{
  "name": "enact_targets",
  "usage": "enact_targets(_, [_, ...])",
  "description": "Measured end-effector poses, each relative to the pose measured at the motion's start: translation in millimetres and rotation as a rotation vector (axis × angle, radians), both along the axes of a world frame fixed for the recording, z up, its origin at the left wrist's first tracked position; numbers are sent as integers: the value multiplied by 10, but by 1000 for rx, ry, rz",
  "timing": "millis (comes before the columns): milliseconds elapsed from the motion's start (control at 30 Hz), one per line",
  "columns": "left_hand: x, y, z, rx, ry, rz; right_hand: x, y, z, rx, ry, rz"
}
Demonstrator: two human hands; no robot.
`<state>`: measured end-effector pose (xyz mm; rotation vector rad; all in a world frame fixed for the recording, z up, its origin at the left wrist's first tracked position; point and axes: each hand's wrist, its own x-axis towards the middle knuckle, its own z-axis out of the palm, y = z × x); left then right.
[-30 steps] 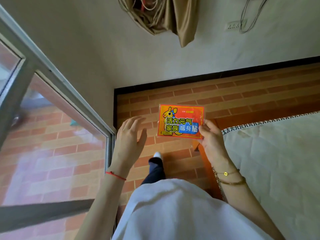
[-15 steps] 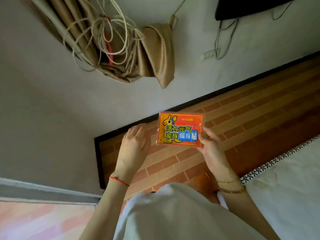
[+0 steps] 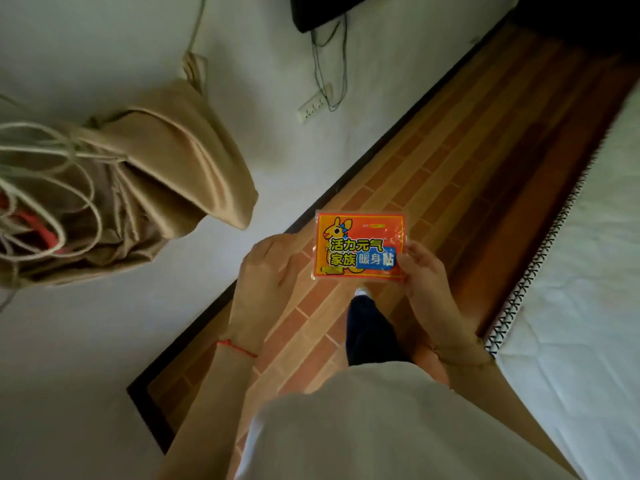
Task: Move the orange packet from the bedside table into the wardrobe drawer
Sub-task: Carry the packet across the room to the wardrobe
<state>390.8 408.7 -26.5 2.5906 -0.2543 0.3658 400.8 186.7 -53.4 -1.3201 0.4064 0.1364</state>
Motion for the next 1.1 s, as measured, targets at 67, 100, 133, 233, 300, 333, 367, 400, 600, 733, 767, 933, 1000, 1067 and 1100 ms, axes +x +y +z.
enact_targets(67, [447,-136,49,-11,-22,-59,375,-89,-23,22,8,-44])
enact_targets(100, [684,-199,55,-4,-27,-78,574,-151,-32,27,8,-67])
enact_targets(133, [932,-263,49,-1,-34,-92,791,-223,-22,23,5,-89])
enact_targets(233, [1689,-541,148,-77,65,-100,1466,-491,57,-1,-20,-142])
enact_targets(300, [2145,-759,253,-160,164,-81,1893,-682,129,-7,-48,-167])
enact_targets(333, [2367,-859,290,-198,200,-72,2095,-776,162,-13,-56,-175])
enact_targets(367, [2586,-934,287,-210,209,-75,2282,-869,184,-19,-60,-185])
enact_targets(400, [2805,-997,267,-213,206,-95,2458,-957,198,-26,-64,-199])
enact_targets(600, [3901,-1460,268,-100,167,-256,3323,-1411,177,-22,-45,-312])
enact_targets(733, [4591,-1851,165,-171,256,-281,3823,-1730,62,-28,-44,-392])
enact_targets(767, [4773,-1970,114,-192,290,-266,3960,-1820,19,-36,-45,-411])
enact_targets(933, [5906,-2481,-176,-159,291,-362,4792,-2329,-155,-24,-44,-510])
enact_targets(1000, [6383,-2660,-239,-97,221,-422,5165,-2530,-146,-15,-52,-532])
enact_targets(1067, [6891,-2944,-222,-84,204,-458,5625,-2779,-118,-8,-63,-567])
enact_targets(1100, [7119,-3110,-197,-81,191,-472,5850,-2905,-91,-11,-72,-576])
